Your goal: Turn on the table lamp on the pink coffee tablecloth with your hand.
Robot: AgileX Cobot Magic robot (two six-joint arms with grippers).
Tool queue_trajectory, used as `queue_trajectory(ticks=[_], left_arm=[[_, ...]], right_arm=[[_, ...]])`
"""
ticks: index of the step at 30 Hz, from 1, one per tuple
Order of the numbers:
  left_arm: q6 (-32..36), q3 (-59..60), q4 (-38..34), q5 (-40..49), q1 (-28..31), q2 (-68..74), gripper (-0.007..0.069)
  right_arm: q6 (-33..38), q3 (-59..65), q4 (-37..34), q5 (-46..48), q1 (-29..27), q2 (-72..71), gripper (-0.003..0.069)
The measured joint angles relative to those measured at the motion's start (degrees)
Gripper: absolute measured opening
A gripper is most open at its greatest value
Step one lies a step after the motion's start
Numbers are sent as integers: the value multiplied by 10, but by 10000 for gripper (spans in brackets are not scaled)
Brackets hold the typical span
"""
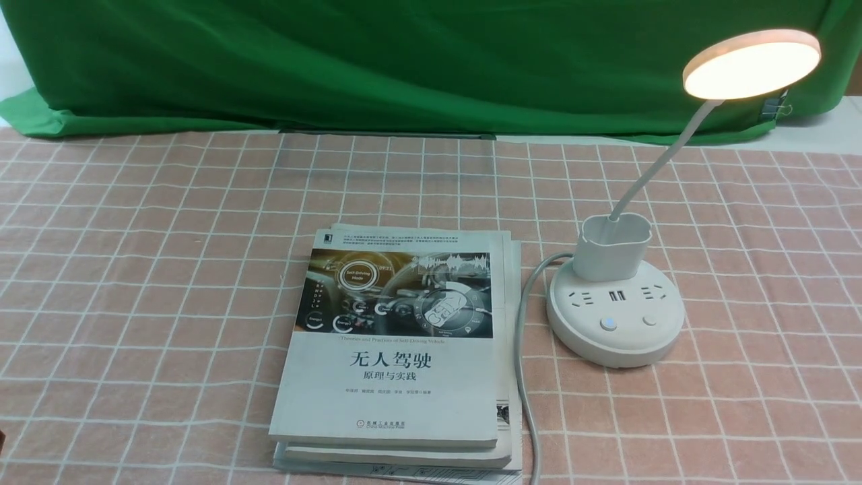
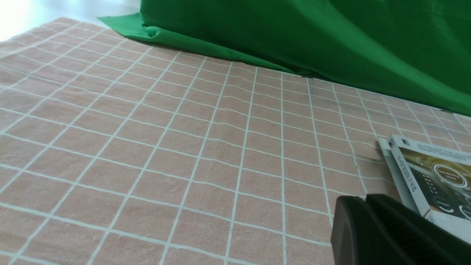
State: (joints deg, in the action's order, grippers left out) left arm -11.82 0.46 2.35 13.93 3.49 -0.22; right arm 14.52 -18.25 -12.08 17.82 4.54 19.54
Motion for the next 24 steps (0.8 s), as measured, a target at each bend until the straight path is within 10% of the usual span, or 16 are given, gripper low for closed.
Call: queue_trajectory(ticks=[6, 24], left_arm=[[0, 0, 0, 0, 0, 0, 19], [-1, 0, 0, 0, 0, 0, 19]], right_arm=[[17, 175, 2, -85, -8, -148, 27], [17, 187, 10, -33, -10, -195, 47]])
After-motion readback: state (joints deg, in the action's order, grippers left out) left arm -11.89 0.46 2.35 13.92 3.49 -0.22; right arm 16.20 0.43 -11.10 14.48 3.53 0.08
